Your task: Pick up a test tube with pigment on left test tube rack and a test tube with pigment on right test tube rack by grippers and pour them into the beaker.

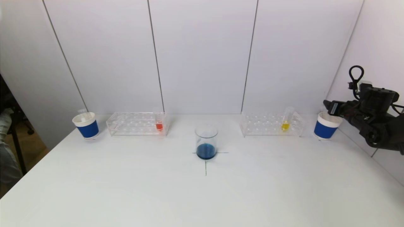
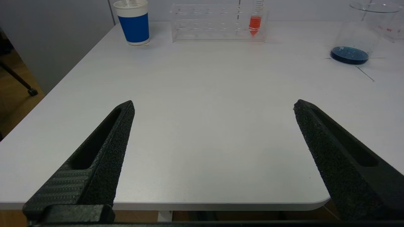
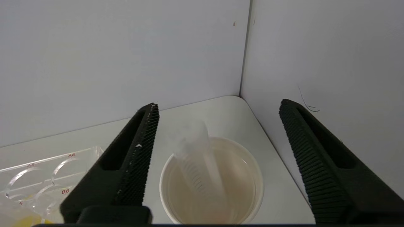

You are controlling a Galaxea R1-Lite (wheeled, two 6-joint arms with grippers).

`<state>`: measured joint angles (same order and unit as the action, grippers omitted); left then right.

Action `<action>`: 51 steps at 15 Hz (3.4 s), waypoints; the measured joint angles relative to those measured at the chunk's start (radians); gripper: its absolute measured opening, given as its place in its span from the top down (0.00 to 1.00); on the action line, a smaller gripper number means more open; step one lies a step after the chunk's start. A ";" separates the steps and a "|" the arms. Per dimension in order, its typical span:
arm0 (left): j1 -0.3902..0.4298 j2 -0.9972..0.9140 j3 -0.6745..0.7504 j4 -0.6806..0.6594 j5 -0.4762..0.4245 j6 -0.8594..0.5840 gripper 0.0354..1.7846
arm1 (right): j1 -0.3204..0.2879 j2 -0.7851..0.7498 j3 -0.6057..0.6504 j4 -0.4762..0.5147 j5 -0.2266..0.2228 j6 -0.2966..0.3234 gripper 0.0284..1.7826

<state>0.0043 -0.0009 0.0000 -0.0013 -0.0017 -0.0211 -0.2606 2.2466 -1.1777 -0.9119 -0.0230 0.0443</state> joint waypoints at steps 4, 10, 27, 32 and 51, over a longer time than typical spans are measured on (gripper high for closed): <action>0.000 0.000 0.000 0.000 0.000 0.000 0.01 | 0.000 -0.017 0.016 0.000 0.008 -0.001 0.02; 0.000 0.000 0.000 0.000 0.000 0.000 0.01 | 0.036 -0.178 0.144 -0.001 0.029 -0.008 0.01; 0.000 0.000 0.000 0.000 0.000 0.000 0.01 | 0.184 -1.143 0.892 0.071 -0.001 -0.006 0.01; 0.000 0.000 0.000 0.000 0.000 0.000 0.01 | 0.202 -1.519 0.975 0.374 0.062 0.000 0.01; 0.000 0.000 0.000 0.000 0.000 0.000 0.01 | 0.256 -2.245 1.176 0.905 0.011 -0.052 0.01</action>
<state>0.0043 -0.0009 0.0000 -0.0017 -0.0017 -0.0206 -0.0047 0.0013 -0.0013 -0.0072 -0.0115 -0.0081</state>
